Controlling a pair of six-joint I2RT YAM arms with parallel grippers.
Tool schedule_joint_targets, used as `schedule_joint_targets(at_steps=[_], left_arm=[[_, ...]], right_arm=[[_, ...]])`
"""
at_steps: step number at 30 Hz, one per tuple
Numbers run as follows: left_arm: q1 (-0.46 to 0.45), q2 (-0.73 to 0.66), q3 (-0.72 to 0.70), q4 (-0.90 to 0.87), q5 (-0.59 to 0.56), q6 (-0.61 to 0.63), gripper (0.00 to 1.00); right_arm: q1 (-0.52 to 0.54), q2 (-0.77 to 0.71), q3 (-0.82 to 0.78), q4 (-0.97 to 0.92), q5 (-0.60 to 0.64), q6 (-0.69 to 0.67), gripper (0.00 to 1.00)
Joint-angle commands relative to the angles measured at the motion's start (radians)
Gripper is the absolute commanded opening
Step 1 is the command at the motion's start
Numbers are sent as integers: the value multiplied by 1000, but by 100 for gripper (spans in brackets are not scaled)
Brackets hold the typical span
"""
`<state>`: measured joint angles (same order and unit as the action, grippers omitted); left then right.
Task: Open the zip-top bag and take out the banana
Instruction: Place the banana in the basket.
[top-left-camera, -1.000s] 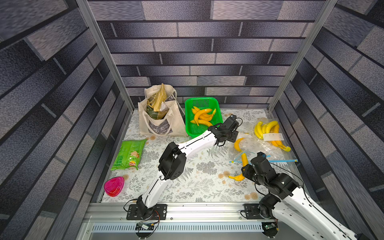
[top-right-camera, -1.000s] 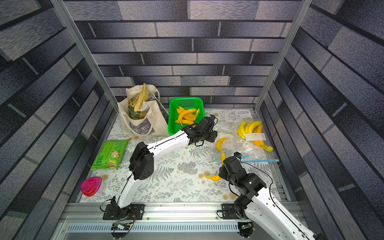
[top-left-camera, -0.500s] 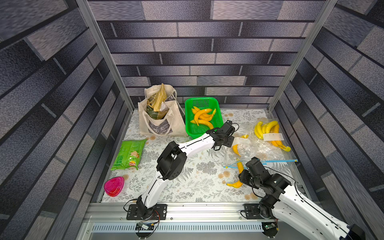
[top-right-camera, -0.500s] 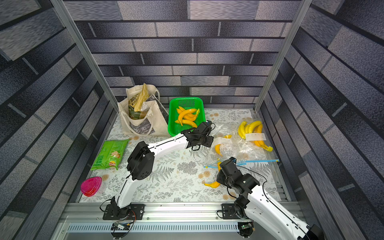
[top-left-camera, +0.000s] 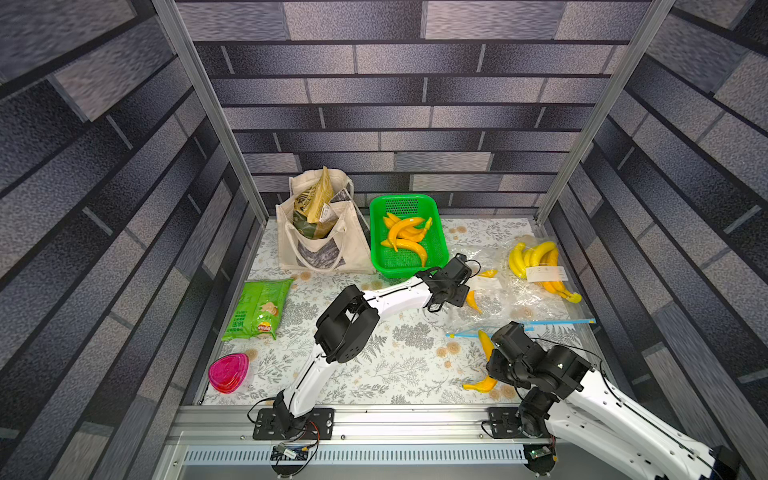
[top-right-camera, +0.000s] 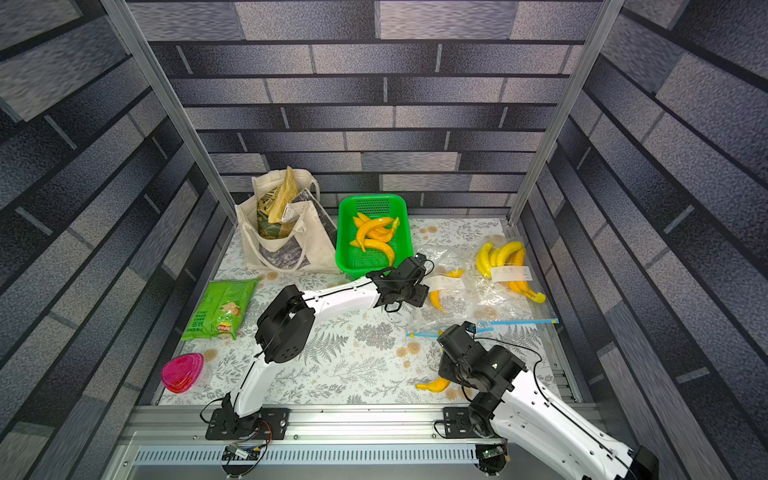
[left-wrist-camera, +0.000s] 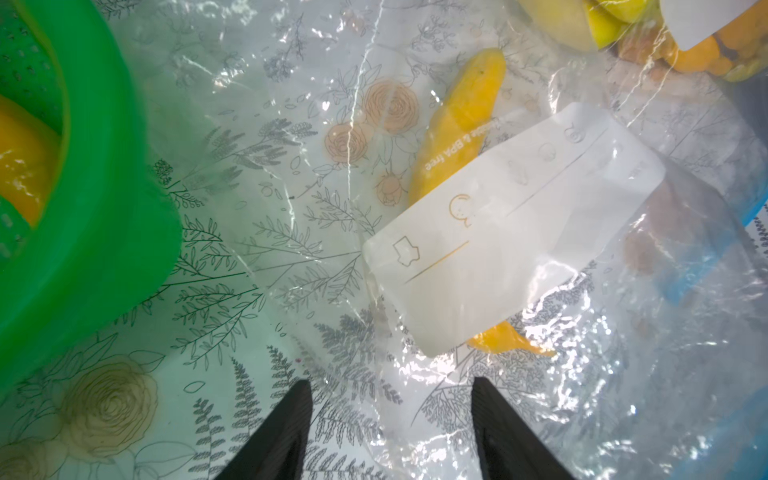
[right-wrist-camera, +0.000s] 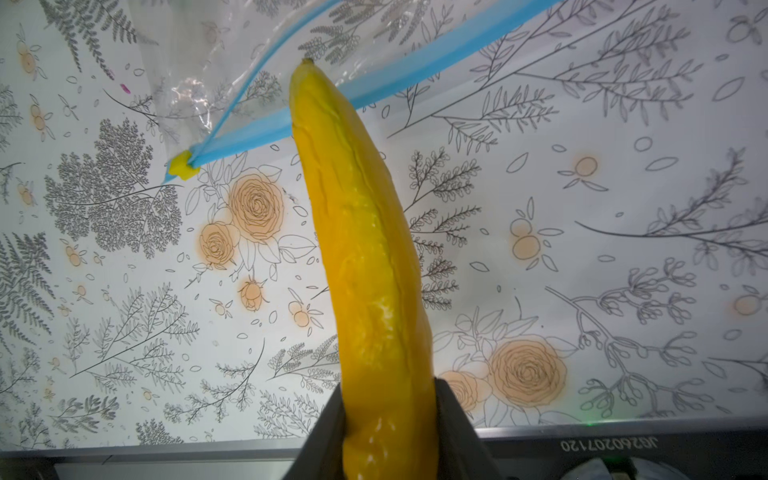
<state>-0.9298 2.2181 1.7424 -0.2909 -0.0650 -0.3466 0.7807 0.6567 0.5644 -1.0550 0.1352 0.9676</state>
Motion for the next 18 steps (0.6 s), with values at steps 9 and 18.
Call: schedule_joint_targets(at_steps=[9,18], left_arm=[[6,-289,-266,113,-99,3,69],[115,-715,-628,113,-293,-39,87]], right_arm=[[35,45,212,9,84,-82,35],[30,381,397,343,306,-199,39]])
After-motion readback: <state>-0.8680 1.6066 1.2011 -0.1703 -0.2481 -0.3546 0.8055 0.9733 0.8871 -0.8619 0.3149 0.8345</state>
